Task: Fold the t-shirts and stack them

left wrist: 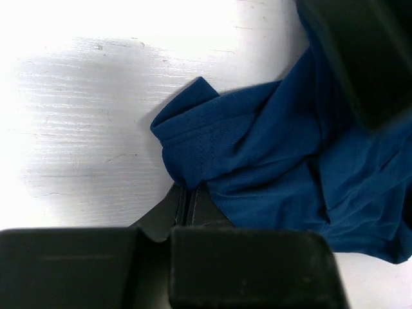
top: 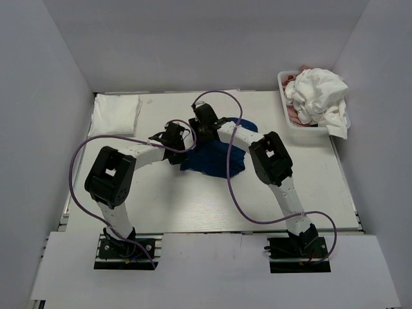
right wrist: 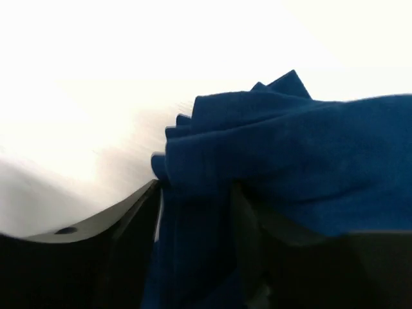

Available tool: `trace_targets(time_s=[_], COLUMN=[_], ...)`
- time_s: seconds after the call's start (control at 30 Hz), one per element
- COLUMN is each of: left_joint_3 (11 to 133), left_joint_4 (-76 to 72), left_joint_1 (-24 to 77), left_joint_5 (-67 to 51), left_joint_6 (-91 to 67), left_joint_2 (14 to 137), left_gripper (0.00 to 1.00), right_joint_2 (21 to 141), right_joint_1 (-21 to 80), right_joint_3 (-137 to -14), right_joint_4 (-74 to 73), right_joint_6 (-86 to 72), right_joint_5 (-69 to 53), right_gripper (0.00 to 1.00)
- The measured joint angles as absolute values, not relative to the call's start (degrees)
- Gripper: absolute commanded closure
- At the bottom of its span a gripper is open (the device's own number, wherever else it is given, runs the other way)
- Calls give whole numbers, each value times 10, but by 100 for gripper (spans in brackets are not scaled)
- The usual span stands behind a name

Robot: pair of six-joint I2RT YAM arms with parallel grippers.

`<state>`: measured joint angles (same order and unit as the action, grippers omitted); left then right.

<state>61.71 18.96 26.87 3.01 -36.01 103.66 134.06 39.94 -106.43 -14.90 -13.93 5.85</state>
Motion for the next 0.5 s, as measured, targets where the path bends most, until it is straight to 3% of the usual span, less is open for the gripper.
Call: trace_targets(time_s=[0.03, 0.07, 0.17, 0.5], left_joint_3=[616, 616, 614, 615], left_joint_4=[189, 188, 189, 224], left_joint_1=[269, 269, 269, 264], left_joint_5=[30, 30, 33, 84], left_joint_6=[-361, -361, -362, -376], left_joint_2=[1036, 1035, 1033, 1008], left_gripper=[100, 100, 100, 100], right_joint_2=[1351, 1353, 1353, 1199], right_joint_1=[402, 404, 409, 394], right_joint_3=[-1070, -1075, -1067, -917], right_joint_4=[-146, -144, -135, -105], right_joint_6=[-138, -142, -146, -130], right_joint_5=[68, 72, 85, 105], right_gripper=[55, 71, 100, 100])
